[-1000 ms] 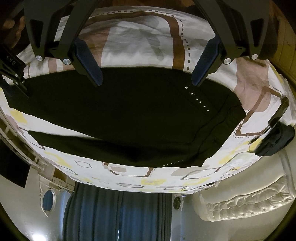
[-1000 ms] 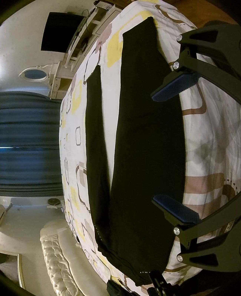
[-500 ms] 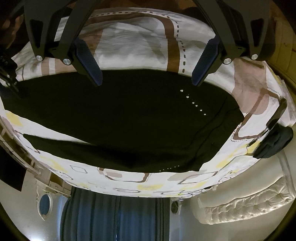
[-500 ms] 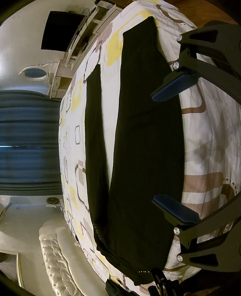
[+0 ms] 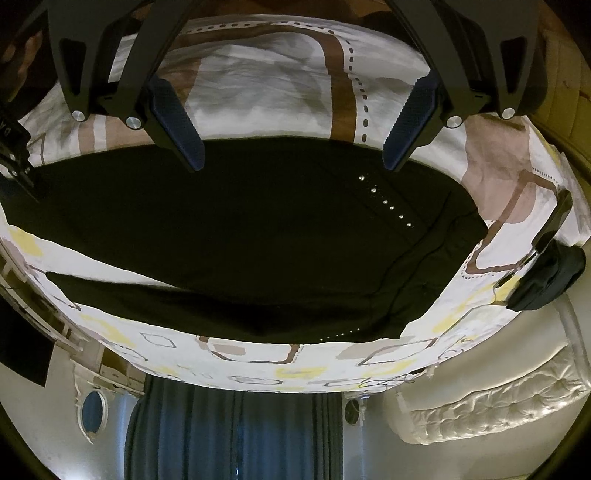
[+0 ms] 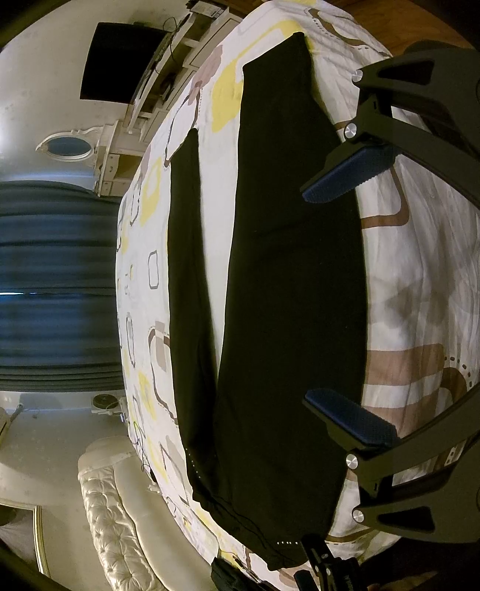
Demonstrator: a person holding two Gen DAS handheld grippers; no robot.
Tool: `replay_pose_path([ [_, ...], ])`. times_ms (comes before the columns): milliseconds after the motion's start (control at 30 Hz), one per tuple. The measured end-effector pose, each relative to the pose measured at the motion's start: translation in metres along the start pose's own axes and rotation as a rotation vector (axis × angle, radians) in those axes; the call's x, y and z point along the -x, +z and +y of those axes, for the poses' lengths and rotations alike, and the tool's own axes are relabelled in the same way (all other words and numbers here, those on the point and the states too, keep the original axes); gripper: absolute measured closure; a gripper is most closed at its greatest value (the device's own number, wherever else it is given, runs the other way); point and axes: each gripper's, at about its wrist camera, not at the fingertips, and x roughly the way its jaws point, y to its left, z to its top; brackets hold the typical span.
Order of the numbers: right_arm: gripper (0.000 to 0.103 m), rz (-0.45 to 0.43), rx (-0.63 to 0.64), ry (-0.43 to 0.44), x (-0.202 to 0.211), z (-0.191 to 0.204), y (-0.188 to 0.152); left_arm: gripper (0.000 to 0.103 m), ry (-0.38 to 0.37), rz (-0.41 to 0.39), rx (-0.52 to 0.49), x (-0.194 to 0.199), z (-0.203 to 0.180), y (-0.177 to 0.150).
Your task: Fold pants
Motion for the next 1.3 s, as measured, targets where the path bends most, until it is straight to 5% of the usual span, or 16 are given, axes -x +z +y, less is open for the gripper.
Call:
replay_pose_path([
  [800, 0.002, 0.023, 0.005, 0.006, -0.018, -0.005, 0.013, 0.007, -0.052, 0.006, -0.082, -0.017, 0.009, 0.038],
  [1133, 0.002, 0.028, 0.034, 0.090, -0.037, 0.005, 0.050, 0.007, -0.174, 0.017, -0.153, -0.061, 0.079, 0.119],
  [1300, 0.002, 0.020, 0.066, 0.180, -0.055, 0.012, 0.086, 0.007, -0.245, 0.081, -0.093, -0.107, 0.138, 0.164],
])
